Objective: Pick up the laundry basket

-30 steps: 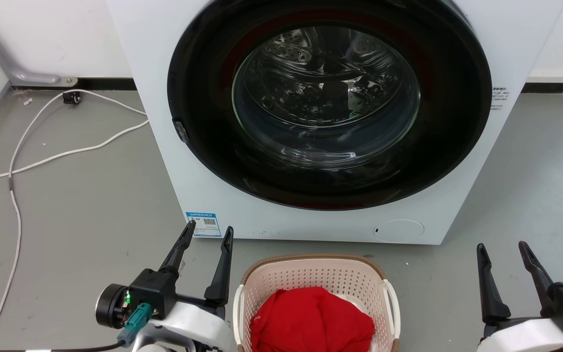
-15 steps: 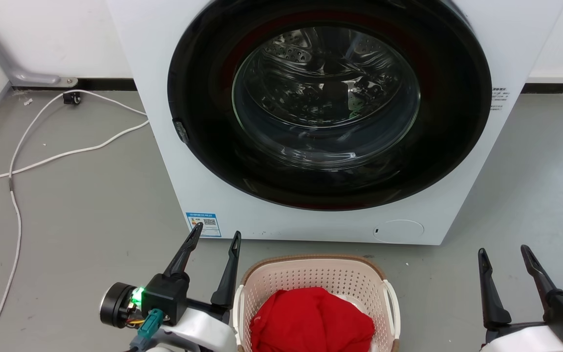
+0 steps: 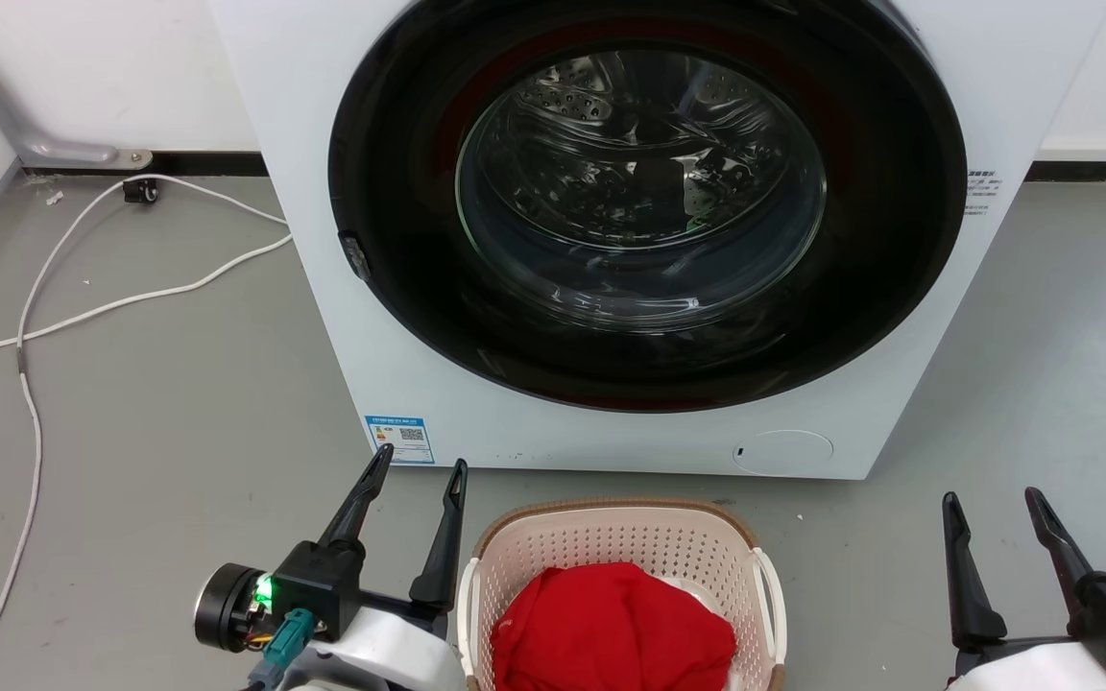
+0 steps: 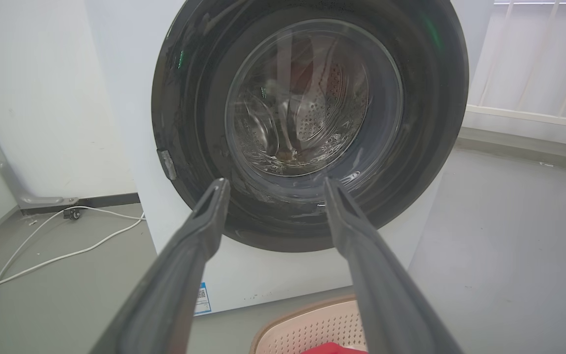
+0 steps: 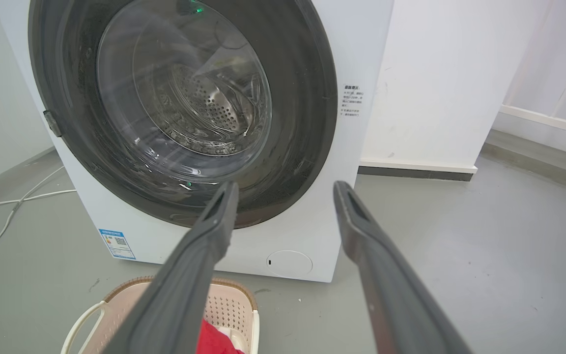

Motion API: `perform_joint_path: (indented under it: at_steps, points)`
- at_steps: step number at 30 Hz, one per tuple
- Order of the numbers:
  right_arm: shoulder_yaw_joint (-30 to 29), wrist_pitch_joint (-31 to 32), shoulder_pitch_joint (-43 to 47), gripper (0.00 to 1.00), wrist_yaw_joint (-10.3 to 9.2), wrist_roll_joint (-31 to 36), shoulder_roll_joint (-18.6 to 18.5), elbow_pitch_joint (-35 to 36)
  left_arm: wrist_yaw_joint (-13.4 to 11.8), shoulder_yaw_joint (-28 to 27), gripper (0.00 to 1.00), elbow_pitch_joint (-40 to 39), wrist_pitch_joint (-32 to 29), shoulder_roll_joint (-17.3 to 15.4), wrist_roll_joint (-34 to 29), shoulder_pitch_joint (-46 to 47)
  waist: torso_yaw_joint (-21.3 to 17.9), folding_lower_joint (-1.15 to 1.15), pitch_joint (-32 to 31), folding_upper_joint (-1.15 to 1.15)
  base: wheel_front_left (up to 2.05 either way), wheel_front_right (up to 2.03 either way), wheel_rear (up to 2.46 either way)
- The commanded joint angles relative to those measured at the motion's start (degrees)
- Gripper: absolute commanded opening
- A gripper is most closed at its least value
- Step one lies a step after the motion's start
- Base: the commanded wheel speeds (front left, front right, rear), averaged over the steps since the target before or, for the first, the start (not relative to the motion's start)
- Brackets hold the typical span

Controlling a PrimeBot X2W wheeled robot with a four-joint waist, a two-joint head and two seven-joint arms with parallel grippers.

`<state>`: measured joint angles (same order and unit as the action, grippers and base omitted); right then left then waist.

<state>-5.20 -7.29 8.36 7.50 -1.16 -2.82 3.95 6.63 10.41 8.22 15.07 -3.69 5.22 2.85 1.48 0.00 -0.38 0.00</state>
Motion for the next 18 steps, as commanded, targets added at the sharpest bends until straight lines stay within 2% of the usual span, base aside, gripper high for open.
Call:
perform_joint_path:
  at_steps: [1,12,18]
  points:
    - [-0.11,-0.30,-0.35,1.00,-0.02,-0.29,-0.11,-0.14,0.23,-0.18,1.00,0.03,0.15,0.06,-0.18,0.08,0.02,0.00,0.01,0.00,0.00,0.00,0.00]
    - [-0.76,-0.77,-1.28,1.00,-0.02,-0.73,-0.11,-1.57,0.09,-1.09,1.00,0.27,0.15,0.28,-0.31,0.10,0.07,0.00,0.77,0.00,0.00,0.00,0.00]
    - [-0.95,-0.67,-4.47,1.00,-0.02,-1.34,-0.10,-3.85,-0.18,-2.34,1.00,2.56,0.14,0.36,-0.02,3.18,-0.28,0.00,6.08,0.00,0.00,0.00,0.00]
